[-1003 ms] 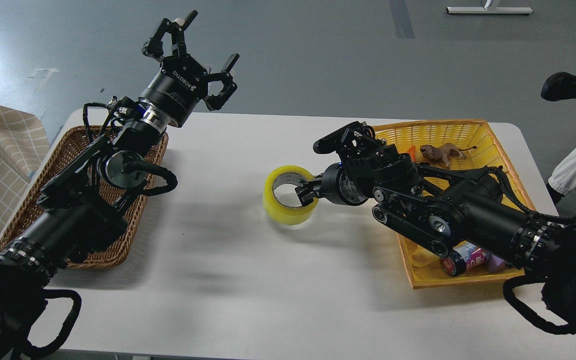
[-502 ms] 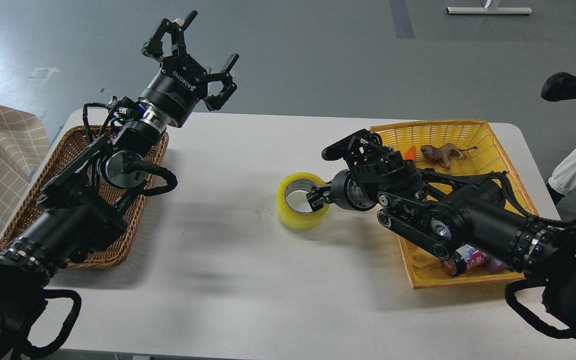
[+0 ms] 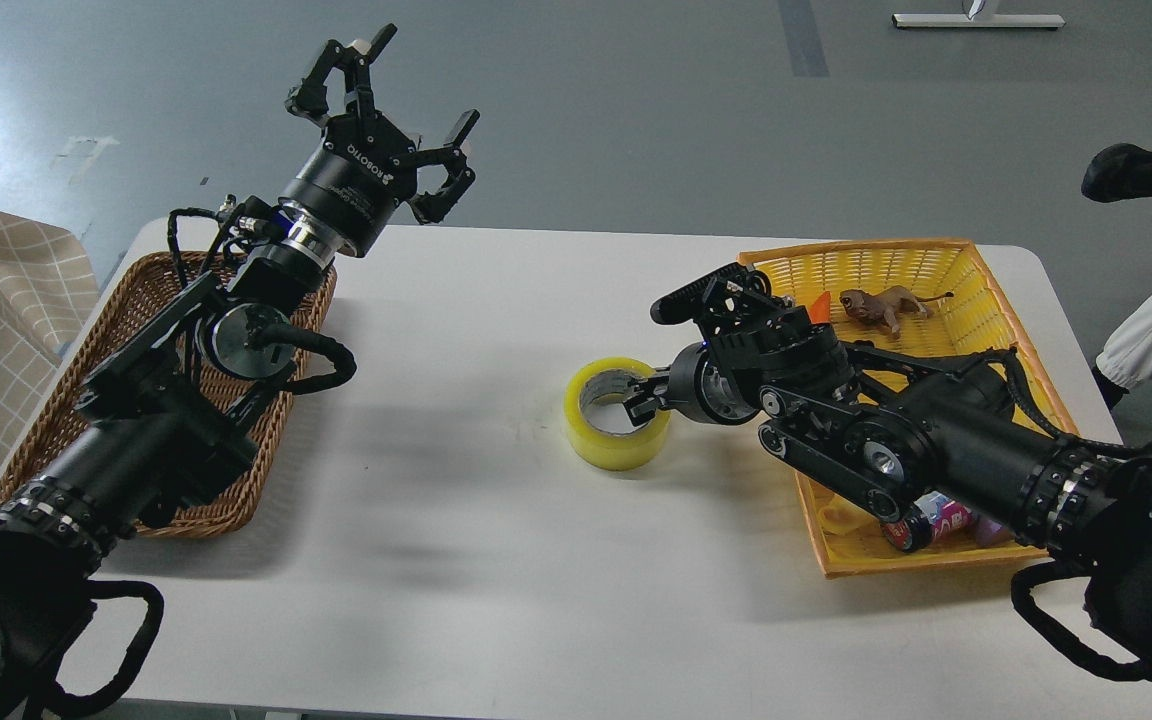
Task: Place and transfer tape with both arms
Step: 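Lower the tape roll onto the table and release it with the right gripper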
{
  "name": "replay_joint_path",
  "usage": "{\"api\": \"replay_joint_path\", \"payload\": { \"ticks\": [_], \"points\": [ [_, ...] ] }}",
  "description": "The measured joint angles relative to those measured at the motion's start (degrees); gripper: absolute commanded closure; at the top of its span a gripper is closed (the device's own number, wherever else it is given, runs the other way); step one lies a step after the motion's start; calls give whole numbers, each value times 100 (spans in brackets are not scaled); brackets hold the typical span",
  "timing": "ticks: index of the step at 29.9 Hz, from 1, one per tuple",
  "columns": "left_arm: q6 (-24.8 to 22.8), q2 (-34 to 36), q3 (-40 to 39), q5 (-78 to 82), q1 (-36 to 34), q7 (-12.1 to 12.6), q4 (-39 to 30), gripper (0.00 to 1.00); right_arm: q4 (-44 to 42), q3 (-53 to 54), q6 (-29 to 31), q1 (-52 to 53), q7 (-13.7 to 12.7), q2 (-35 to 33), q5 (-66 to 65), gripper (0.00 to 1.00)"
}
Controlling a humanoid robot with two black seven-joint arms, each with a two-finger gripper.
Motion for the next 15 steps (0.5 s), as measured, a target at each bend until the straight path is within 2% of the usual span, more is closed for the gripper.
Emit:
{"api": "replay_joint_path", "payload": {
  "ticks": [2,3,7,15],
  "points": [
    [0,0,0,0,1,0,0,2,-5,8,0,0,0,0,2,44],
    [0,-1,0,0,2,0,0,2,-6,13,0,2,0,0,8,38],
    [0,-3,2,0,2,0,0,2,3,51,0,36,0,0,31,30],
    [0,2,7,0,3,0,0,2,78,253,0,123,9,0,43,22]
  ]
}}
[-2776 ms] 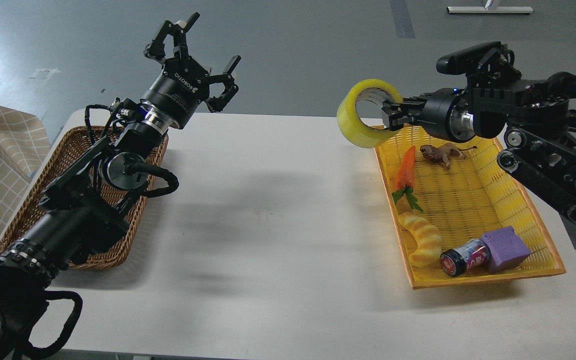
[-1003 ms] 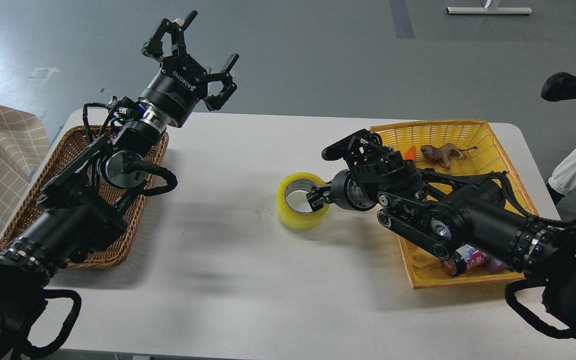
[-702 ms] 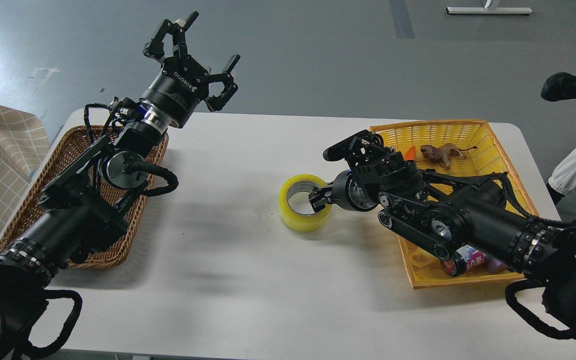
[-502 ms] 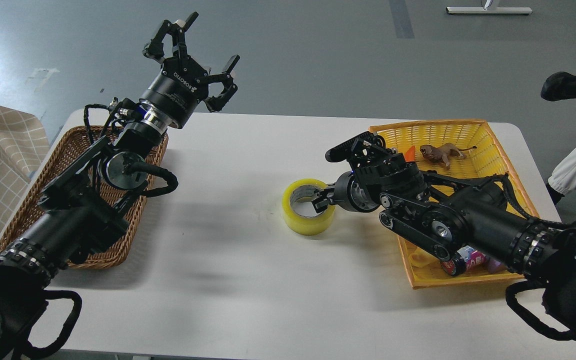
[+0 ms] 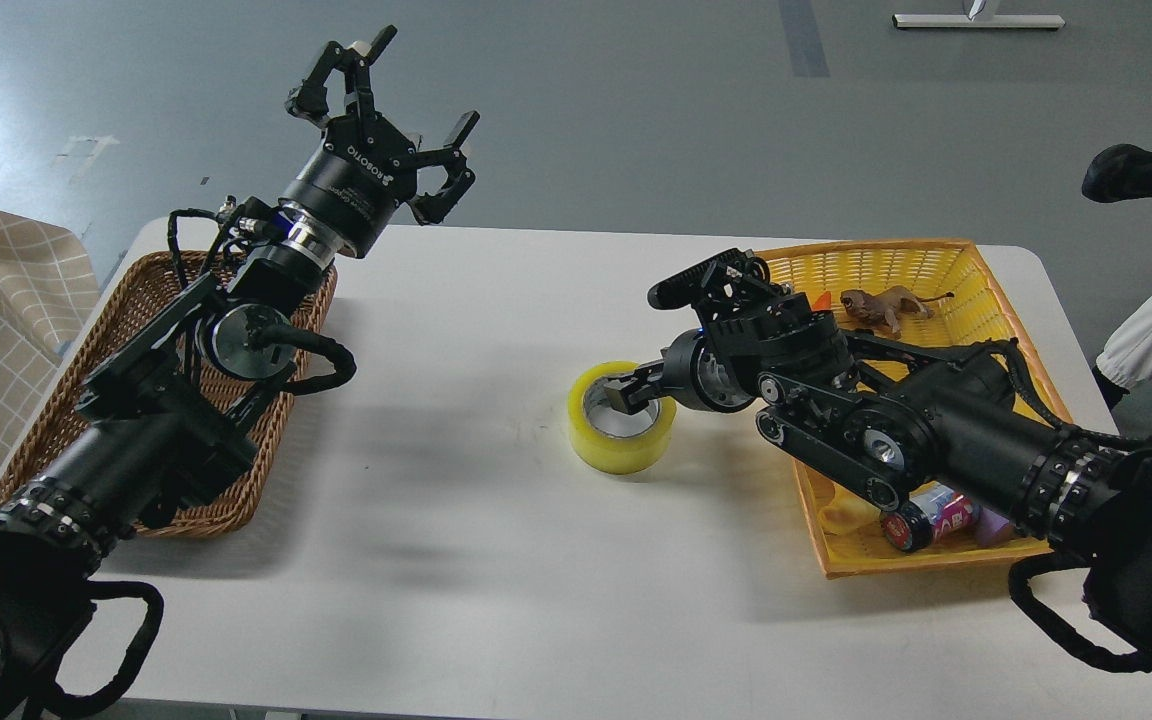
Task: Place and transfer tape with both arms
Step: 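Lower the tape roll onto the table and release it with the right gripper, then raise the right gripper away from the tape roll back over the yellow basket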
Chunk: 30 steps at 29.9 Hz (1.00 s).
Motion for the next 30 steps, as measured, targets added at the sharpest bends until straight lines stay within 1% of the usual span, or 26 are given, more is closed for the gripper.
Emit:
{"api": "replay_joint_path", "payload": {
  "ticks": [3,4,5,7,10,17,19,23,26,30],
  "points": [
    [0,-3,2,0,0,2,0,2,69,145,0,66,0,0,4,19],
    [0,-3,2,0,0,6,0,2,108,188,0,91,0,-1,4,16],
    [0,-3,3,0,0,9,0,2,167,237,0,122,0,0,4,16],
    [0,4,3,0,0,9,0,2,292,342,0,179,2,-43,7,6],
    [0,17,3,0,-13,10,0,2,538,540,0,235,1,-275,10,4],
    [0,27,0,0,-23,2,9,2,1155,1348,0,220,1,-1068,77,3],
    [0,28,0,0,-7,-1,15,2,1395,1527,0,192,2,-1442,174,3],
    [0,24,0,0,-8,-1,16,2,1739,1967,0,111,5,-1900,438,2],
    [0,13,0,0,-21,8,34,2,1806,2583,0,-64,4,-2182,811,2],
    [0,10,4,0,-25,24,50,2,1809,3587,0,-437,0,-2263,1373,2]
  ]
}}
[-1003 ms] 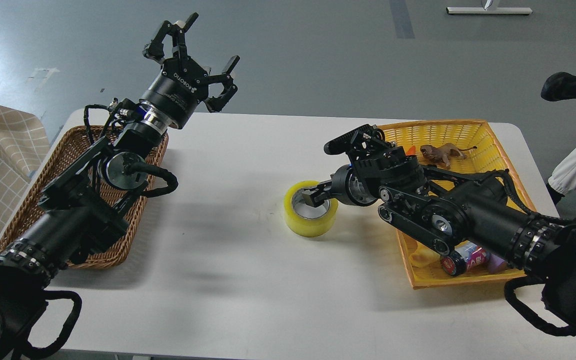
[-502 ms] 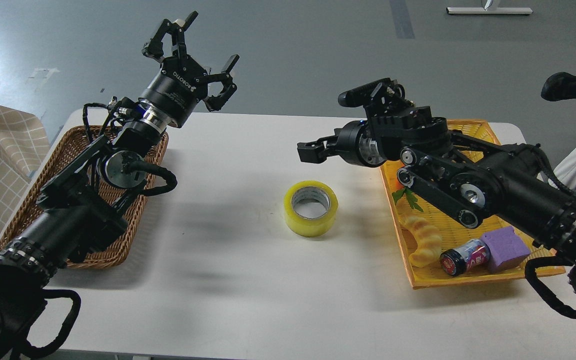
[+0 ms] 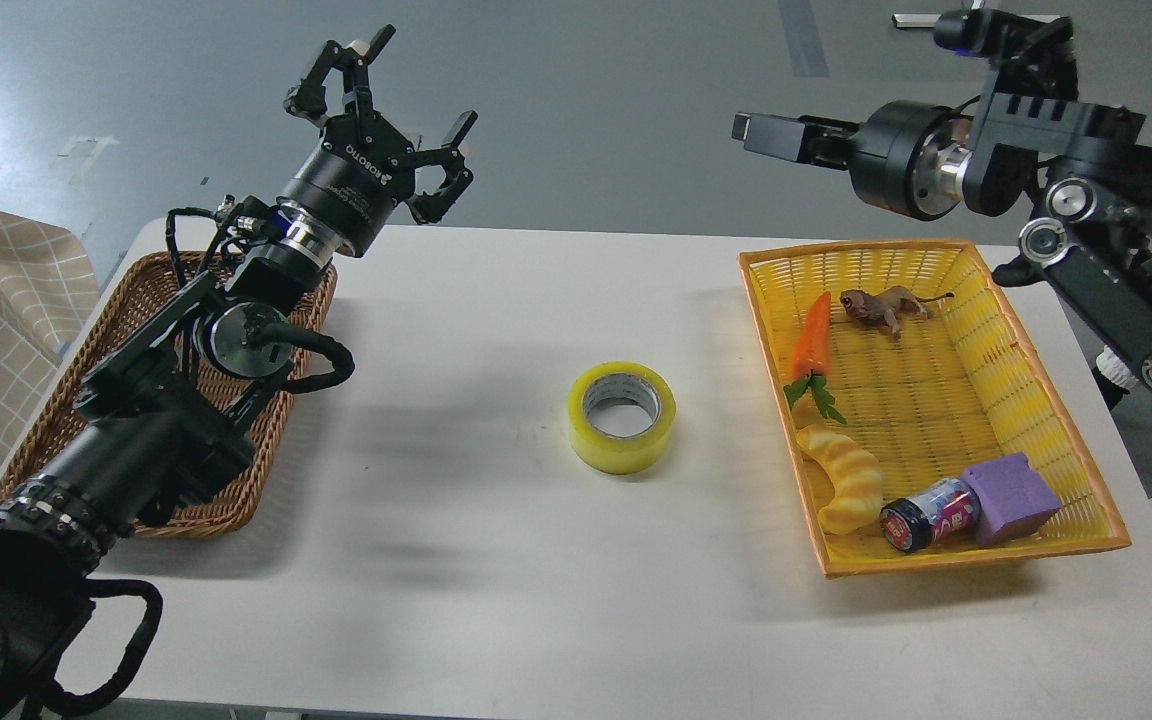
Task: Place and transfer tape with both arms
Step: 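Raise the right gripper away from the tape roll back over the yellow basket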
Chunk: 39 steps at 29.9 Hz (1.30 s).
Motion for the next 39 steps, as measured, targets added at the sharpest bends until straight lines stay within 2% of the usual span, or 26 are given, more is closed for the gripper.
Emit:
{"api": "replay_joint_path", "payload": {
  "ticks": [8,12,19,24,31,39],
  "points": [
    [0,9,8,10,-3,23,3,2,-79,2488,-1,-1061,-1,426,1771,2],
    [0,1,2,10,-10,23,3,2,-97,3005,-1,-1409,-8,644,2921,2],
    [0,-50,-1,32,0,15,-4,2,-165,3113,-2,-1685,-85,674,5431,2],
    [0,-79,-22,23,6,-28,-23,2,-169,3124,-2,-1783,-247,641,6785,3],
    [0,-32,2,34,4,-4,-25,2,29,3654,-2,-2295,-274,778,7119,3],
    [0,16,8,46,7,21,-18,2,66,3663,-1,-2970,-291,956,7543,3]
  ]
}}
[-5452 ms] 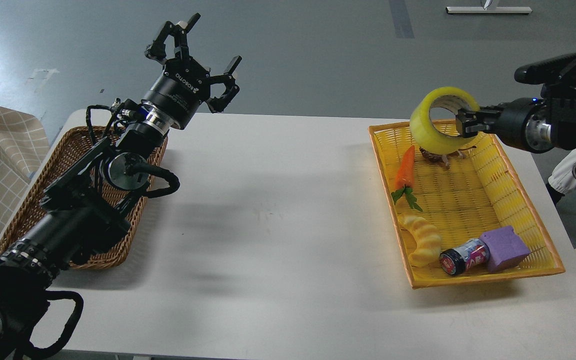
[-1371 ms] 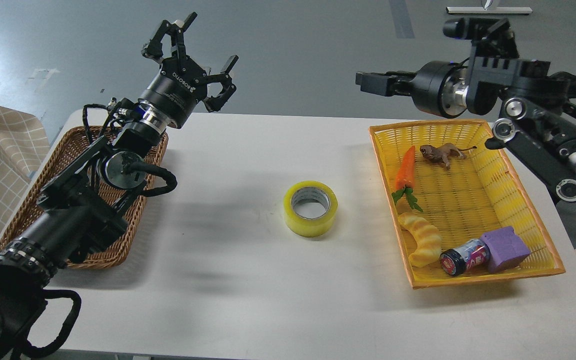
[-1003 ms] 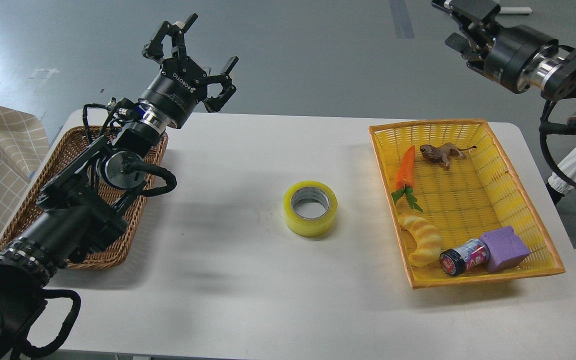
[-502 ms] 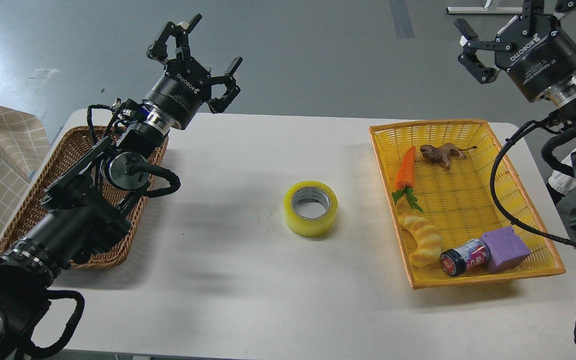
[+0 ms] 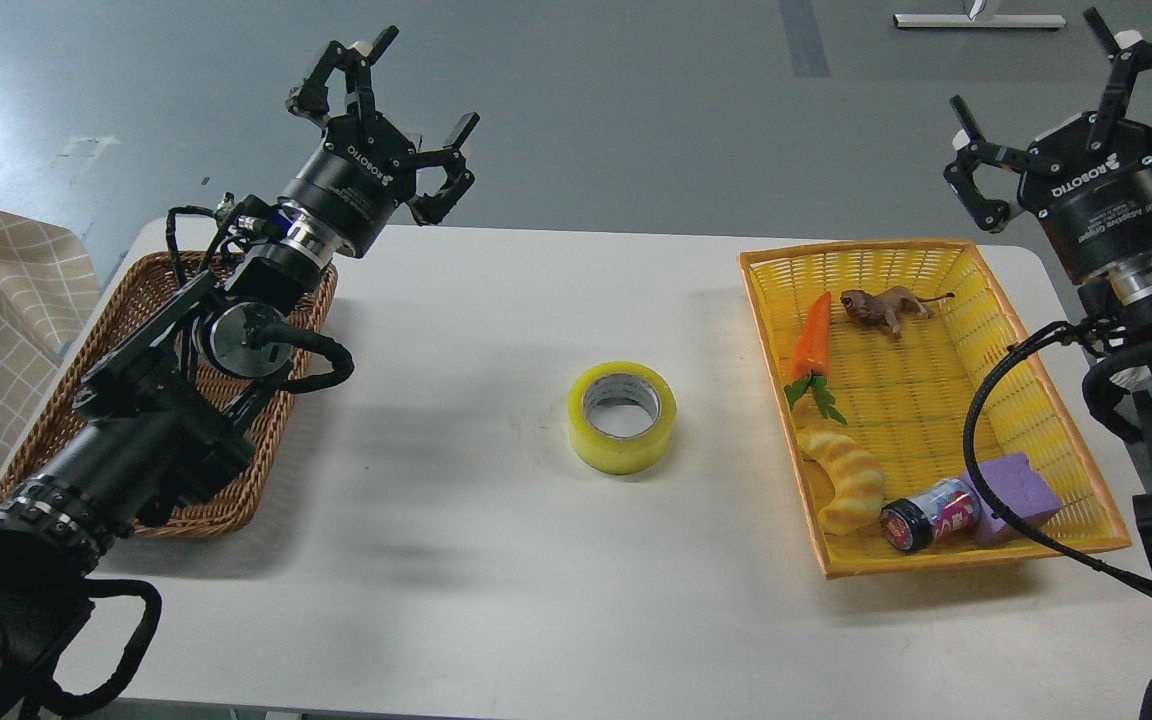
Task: Place and transfer tape with both arms
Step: 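Raise the right gripper away from the tape roll back over the yellow basket, then reach the left gripper from the wicker basket toward the tape roll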
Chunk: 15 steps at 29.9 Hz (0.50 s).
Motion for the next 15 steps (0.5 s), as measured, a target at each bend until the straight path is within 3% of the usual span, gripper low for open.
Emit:
{"api": "replay_joint_path", "payload": {
  "ticks": [5,15],
  "points": [
    [0,-7,10,369,45,-48,4,2,17,-28,2,-212,-25,-3,28,3],
    [0,152,-4,2781,-135,-359,-344,2,41,23,2,-550,-26,-53,33,2]
  ]
}}
